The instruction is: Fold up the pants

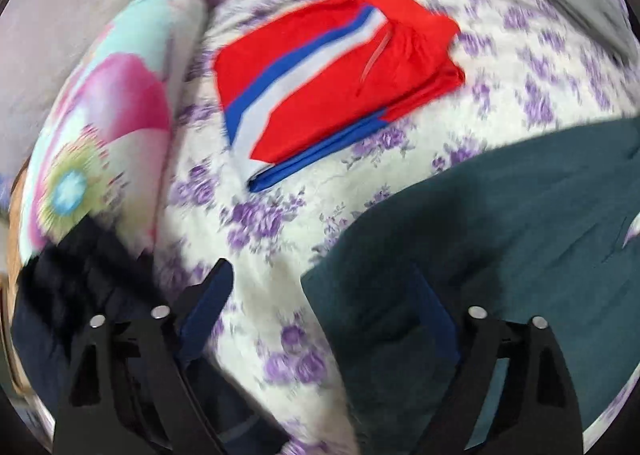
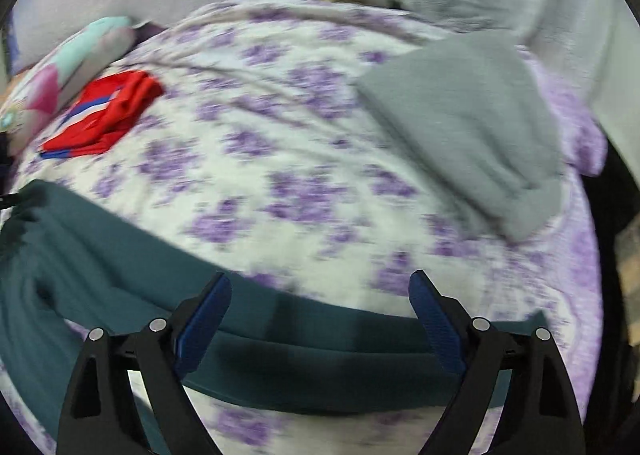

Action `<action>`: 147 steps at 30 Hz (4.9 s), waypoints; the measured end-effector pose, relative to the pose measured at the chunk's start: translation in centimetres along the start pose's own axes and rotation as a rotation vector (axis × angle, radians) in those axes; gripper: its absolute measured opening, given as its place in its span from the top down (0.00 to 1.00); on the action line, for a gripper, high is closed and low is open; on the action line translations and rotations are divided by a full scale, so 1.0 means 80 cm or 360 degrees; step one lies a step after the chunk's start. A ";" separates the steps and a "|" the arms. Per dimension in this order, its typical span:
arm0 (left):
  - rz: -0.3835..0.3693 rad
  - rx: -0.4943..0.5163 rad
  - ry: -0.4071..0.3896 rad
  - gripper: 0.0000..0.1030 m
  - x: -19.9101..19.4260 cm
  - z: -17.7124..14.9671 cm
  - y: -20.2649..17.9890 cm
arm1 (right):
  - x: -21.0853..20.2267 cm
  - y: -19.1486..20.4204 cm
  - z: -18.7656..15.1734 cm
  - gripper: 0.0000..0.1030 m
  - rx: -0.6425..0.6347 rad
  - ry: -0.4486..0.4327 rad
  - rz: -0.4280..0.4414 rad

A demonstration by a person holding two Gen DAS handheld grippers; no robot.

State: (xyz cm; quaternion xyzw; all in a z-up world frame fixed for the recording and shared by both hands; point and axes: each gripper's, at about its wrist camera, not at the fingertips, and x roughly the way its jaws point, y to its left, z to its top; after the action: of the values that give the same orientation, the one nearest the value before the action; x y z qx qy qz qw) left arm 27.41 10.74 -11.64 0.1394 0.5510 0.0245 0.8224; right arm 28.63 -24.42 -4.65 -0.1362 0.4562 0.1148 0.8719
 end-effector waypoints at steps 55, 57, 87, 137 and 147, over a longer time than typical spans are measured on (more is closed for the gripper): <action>-0.0658 0.0079 -0.0403 0.97 -0.141 -0.005 0.002 | -0.077 0.060 0.007 0.97 -0.0133 -0.0078 0.0760; -0.0689 0.0066 -0.0396 0.96 -0.154 -0.030 -0.004 | -0.097 0.064 -0.026 0.97 -0.0125 -0.0016 0.0837; -0.0916 -0.1296 0.0296 0.34 -0.089 -0.237 0.021 | -0.140 0.069 -0.202 0.50 0.0425 0.0057 0.0648; -0.0178 -0.0632 0.0394 0.42 -0.071 -0.157 -0.121 | -0.147 -0.261 -0.393 0.97 0.1728 -0.0040 0.0090; -0.0193 -0.0625 0.0397 0.37 -0.082 -0.168 -0.120 | -0.142 -0.273 -0.380 0.52 0.1778 -0.0105 0.0014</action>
State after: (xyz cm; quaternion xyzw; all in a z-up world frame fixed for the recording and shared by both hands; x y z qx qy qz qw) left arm 11.48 2.93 -12.96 -0.0607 0.6403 0.0988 0.7593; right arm 6.10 -56.12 -8.98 0.3521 0.4206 -0.1366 0.8249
